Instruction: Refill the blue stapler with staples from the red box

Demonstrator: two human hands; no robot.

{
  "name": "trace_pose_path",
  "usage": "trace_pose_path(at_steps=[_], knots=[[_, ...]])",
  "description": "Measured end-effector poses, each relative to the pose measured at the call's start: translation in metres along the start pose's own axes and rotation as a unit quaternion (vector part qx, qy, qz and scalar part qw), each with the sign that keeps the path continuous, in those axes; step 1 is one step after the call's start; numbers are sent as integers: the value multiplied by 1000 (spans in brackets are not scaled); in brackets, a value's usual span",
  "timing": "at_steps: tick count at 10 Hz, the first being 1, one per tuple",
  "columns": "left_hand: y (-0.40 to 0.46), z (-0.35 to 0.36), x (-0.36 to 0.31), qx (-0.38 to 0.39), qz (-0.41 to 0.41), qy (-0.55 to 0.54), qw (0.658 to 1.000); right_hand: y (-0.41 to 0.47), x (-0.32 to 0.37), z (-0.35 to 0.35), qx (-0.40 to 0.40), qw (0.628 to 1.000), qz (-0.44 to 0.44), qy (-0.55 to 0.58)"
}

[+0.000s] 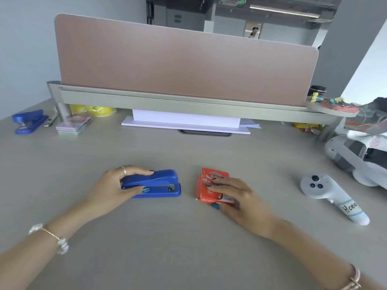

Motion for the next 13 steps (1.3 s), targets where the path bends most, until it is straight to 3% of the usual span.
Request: trace_pose_path(at_steps=[3,8,13], knots=[[35,-10,11,-40,8,21,999,41,-26,2,-4,1000,6,27],[136,-31,45,-38,8,51,998,157,-86,-10,-5,1000,23,13],[142,-27,49,-34,-3,39,999,152,-73,-12,-5,999,22,42]])
Point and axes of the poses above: each hand's wrist, its own y-axis towards the middle knuckle, its own z-axis out of the palm, x = y × z, the point moved 6 cm from there along y, towards the middle knuckle, and after that the axes turned 11 degrees about x, right-handed, at the moved point
